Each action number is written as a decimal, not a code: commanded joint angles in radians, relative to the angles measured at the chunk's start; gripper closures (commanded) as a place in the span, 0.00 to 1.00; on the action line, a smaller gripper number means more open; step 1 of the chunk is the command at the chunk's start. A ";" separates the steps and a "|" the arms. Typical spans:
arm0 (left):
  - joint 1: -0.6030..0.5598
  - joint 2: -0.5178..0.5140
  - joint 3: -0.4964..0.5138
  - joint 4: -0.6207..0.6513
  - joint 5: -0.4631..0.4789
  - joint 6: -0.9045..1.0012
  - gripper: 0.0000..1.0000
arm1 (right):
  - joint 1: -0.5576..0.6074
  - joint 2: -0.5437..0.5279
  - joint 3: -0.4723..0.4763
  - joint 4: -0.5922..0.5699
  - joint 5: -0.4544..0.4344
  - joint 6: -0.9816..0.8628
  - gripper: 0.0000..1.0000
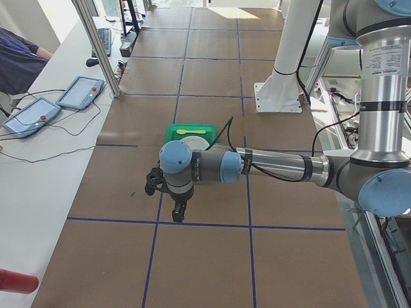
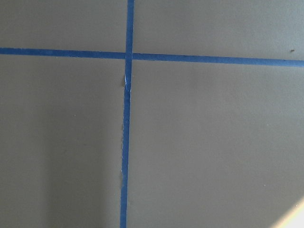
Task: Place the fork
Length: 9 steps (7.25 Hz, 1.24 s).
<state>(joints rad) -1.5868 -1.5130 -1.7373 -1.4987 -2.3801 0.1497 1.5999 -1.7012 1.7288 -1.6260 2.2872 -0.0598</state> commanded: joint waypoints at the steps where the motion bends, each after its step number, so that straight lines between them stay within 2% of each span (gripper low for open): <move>1: 0.040 -0.041 -0.001 -0.062 0.002 -0.015 0.00 | 0.000 0.000 0.000 0.000 0.000 0.000 0.00; 2: 0.139 -0.042 -0.031 -0.110 0.005 -0.151 0.00 | 0.000 0.000 0.000 0.000 0.000 0.000 0.00; 4: 0.314 -0.087 -0.038 -0.286 0.012 -0.498 0.00 | 0.000 0.000 0.000 0.000 0.000 0.000 0.00; 6: 0.468 -0.108 -0.044 -0.404 0.163 -0.805 0.00 | 0.000 0.000 0.000 0.000 0.000 0.000 0.00; 9: 0.638 -0.133 -0.012 -0.521 0.266 -1.091 0.00 | 0.000 0.000 0.000 0.000 0.000 0.000 0.00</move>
<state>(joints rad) -1.0109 -1.6290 -1.7631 -1.9682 -2.1624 -0.8319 1.5999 -1.7011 1.7288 -1.6260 2.2871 -0.0598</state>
